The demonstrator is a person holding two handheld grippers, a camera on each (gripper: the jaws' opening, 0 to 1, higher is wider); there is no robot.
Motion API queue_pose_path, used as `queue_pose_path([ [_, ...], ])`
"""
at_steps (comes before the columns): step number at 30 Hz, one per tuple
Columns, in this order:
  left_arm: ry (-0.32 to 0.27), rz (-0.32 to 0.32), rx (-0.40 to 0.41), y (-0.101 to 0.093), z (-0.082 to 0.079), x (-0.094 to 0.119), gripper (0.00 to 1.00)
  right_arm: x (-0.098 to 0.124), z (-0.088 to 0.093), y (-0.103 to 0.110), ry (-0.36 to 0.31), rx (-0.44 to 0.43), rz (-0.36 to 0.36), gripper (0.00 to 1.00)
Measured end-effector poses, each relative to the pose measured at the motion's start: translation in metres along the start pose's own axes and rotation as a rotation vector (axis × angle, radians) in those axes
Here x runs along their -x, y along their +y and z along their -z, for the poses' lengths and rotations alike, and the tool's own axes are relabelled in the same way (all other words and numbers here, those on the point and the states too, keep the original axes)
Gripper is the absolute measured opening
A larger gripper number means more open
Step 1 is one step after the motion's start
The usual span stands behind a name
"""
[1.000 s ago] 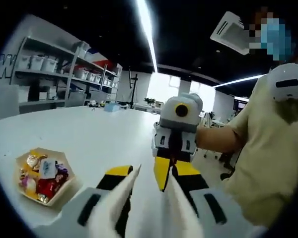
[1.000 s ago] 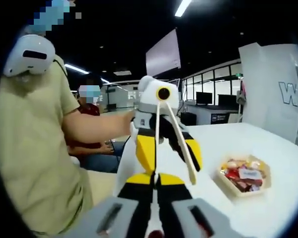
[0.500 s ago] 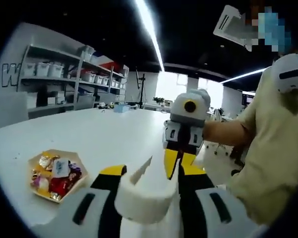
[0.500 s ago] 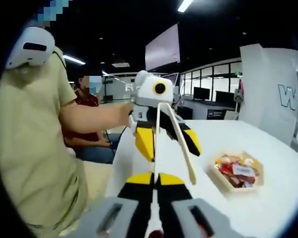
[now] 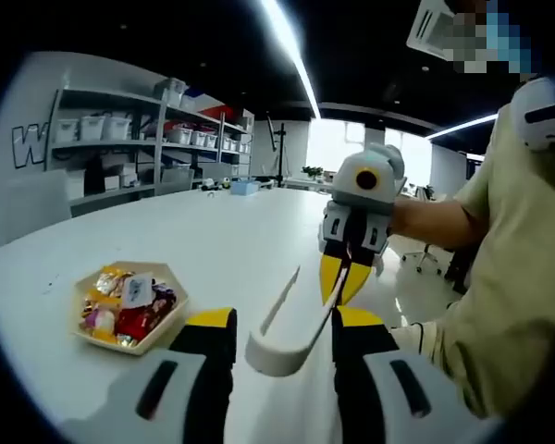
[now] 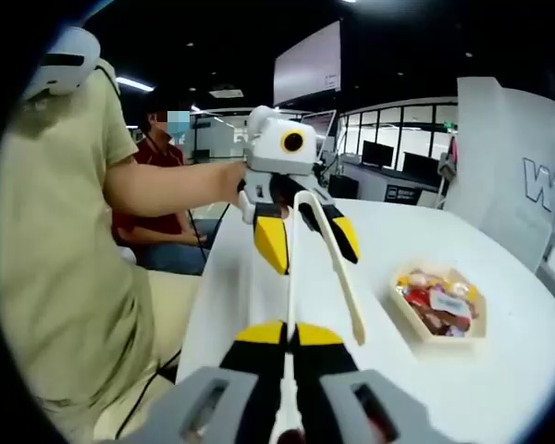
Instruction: Place the target food into the container with the food tongs after gripping and lifting it, then release it inside without dropping or visibly crushing the food.
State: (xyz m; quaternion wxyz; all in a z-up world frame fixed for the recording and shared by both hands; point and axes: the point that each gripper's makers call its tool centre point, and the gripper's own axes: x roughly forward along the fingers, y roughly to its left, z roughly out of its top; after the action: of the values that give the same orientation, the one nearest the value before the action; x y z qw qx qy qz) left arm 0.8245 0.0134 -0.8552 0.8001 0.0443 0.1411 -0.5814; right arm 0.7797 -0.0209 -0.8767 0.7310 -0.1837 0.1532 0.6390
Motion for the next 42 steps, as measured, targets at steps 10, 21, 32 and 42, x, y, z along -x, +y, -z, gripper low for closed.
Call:
queue_pose_path([
  [10,0.059,-0.026,-0.024,0.004,0.018,0.004,0.34,-0.003,0.016,-0.002,0.091,0.029,-0.003,0.0],
  [21,0.141,-0.07,-0.04,0.012,0.04,0.001,0.31,-0.009,0.032,-0.007,0.194,0.049,0.001,0.0],
  [32,0.21,-0.117,-0.042,0.024,0.062,-0.002,0.28,-0.015,0.043,-0.013,0.248,0.038,-0.002,0.0],
  [42,0.269,-0.174,-0.044,0.035,0.082,-0.007,0.29,-0.023,0.057,-0.02,0.279,0.02,-0.012,0.0],
])
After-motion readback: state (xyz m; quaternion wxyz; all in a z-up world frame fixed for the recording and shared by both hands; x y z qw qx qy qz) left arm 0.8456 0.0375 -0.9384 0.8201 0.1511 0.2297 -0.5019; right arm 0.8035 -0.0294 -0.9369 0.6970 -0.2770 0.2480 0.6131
